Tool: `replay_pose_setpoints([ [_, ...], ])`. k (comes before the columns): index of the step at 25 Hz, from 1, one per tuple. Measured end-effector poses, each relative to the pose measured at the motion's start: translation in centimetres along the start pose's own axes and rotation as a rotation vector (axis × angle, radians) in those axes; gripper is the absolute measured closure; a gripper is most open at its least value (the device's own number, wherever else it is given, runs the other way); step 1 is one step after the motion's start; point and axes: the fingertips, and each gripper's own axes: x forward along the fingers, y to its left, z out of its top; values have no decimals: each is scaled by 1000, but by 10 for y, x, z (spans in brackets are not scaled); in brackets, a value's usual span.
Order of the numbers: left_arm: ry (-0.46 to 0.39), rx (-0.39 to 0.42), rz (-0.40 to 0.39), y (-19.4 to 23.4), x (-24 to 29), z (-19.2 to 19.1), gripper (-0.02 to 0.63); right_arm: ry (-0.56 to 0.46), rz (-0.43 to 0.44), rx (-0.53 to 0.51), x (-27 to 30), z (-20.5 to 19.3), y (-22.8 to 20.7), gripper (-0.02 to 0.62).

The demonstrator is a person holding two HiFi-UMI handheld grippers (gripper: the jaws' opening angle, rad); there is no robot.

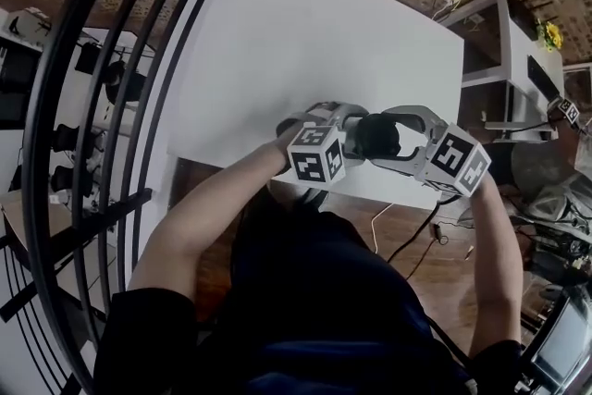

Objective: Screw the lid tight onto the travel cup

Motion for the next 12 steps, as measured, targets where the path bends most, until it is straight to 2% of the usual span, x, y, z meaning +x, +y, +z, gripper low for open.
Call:
replay_pose_setpoints([
  [3,-24,-45,102,-4,2,2,205,-22,-82,80,-1,-2,3,245],
  [7,-49,-164,326,2,-1,2,207,-94,-263,307,-4,1,-2,245],
  [9,-48,-223,413,5,-1,1,209,-114,-349,424,-6,0,-7,245],
  [10,-52,-249,430,5,0,2,209,-118,-377,464,-7,-1,-8,245],
  [12,-73,-261,388,2,-1,3,197,-112,-389,460,-6,-2,-7,245],
])
